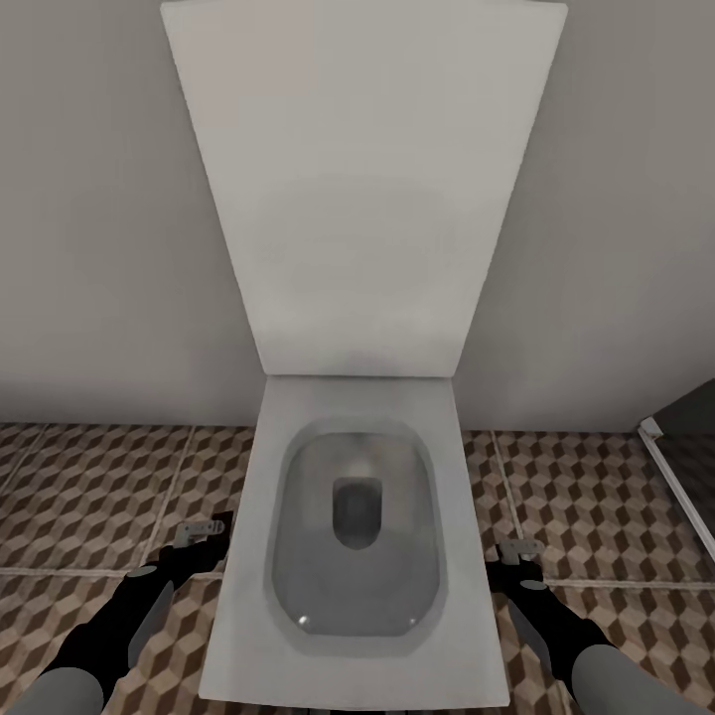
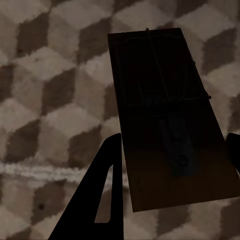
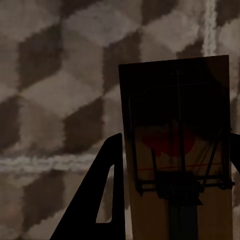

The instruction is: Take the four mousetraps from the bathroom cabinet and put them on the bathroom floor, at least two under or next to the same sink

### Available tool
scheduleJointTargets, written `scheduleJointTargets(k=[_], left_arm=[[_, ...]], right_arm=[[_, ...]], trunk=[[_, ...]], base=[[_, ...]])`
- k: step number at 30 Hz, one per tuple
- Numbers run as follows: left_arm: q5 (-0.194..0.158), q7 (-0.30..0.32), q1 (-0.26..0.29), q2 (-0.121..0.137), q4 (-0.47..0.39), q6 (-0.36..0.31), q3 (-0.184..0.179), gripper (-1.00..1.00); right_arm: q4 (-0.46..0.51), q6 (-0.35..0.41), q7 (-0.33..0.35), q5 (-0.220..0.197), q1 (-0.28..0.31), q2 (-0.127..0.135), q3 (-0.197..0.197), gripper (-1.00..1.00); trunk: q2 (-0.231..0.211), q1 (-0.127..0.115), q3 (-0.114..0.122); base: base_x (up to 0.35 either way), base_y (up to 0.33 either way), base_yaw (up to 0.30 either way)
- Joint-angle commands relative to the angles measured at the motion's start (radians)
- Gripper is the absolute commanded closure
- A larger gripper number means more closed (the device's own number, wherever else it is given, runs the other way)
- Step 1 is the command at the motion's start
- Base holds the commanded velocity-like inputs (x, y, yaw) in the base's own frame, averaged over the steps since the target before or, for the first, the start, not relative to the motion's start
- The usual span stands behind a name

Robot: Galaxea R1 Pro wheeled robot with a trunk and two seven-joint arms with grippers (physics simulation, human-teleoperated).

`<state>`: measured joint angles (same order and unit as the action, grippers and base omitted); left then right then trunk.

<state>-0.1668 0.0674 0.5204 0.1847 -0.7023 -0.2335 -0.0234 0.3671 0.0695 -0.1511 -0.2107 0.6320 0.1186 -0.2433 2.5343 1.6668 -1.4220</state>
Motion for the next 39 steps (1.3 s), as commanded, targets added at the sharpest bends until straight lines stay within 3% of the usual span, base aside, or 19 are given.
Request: scheduleJointTargets(k=[1, 14, 16, 24, 39], left_arm=[[-0.008, -0.003, 0.000, 0.001, -0.002, -0.006, -0.003, 1.00], [-0.007, -0.002, 0.000, 0.004, 0.012, -0.001, -0.002, 1.00], [-0.007, -0.002, 0.000, 0.010, 0.018, 0.017, -0.002, 1.00], [-0.006, -0.001, 0.001, 0.038, 0.130, 0.200, -0.003, 1.00], [-0.001, 0.002, 0.001, 0.041, 0.190, 0.240, -0.009, 1.00]], right_arm=[[0.003, 0.006, -0.005, -0.010, 0.000, 0.001, -0.008, 1.00], [-0.009, 0.004, -0.007, -0.010, 0.000, 0.001, -0.008, 1.00], [-0.011, 0.002, -0.007, -0.010, 0.000, 0.001, -0.008, 1.00], [-0.021, -0.048, -0.007, -0.012, 0.000, 0.006, -0.007, 1.00], [-0.097, -0.121, -0.007, -0.013, 0.000, 0.004, -0.004, 1.00]], trunk=[[0.000, 0.000, -0.001], [0.000, 0.000, -0.001], [0.000, 0.000, -0.001], [0.000, 0.000, -0.001], [0.000, 0.000, -0.001]], base=[[0.000, 0.000, 0.000], [0.000, 0.000, 0.000], [0.000, 0.000, 0.000], [0.000, 0.000, 0.000], [0.000, 0.000, 0.000]])
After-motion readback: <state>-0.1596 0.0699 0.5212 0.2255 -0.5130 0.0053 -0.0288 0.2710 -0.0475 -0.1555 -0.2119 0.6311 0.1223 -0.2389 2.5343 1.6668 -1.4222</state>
